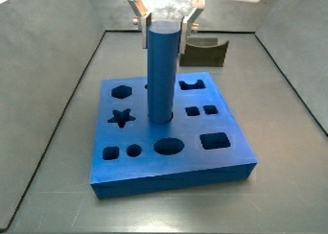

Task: Pick up the round object. Move up. Move to above the board. Insert the round object.
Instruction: Insert the round object.

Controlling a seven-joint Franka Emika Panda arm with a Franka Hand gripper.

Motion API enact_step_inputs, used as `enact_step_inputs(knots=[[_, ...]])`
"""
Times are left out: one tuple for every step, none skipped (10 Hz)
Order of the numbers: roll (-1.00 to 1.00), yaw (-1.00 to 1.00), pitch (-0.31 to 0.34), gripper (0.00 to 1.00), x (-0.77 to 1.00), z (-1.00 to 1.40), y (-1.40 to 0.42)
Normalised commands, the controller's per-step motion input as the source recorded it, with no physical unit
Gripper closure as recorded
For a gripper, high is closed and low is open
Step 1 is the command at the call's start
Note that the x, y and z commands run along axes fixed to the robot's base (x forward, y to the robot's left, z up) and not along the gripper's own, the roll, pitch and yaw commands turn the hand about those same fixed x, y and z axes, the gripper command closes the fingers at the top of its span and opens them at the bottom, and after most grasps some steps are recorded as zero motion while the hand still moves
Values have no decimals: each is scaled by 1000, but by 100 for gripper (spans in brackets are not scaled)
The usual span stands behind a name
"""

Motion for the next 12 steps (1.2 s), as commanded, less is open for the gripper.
enact_step_inputs(knots=[[0,-71,71,100,189,0,0],[31,-97,66,100,57,0,0],[217,-26,0,100,0,-217,-40],[0,-129,243,100,0,-963,-49],[0,-137,151,100,0,-1000,-57],[0,-120,126,100,0,-1000,-63],[0,-94,109,100,17,-1000,-54],[0,-80,94,100,29,-1000,-40],[0,-77,100,100,23,-1000,-40],[0,-77,100,100,6,-1000,-23],[-71,-40,63,100,0,-1000,0],[91,0,97,100,0,-20,0]])
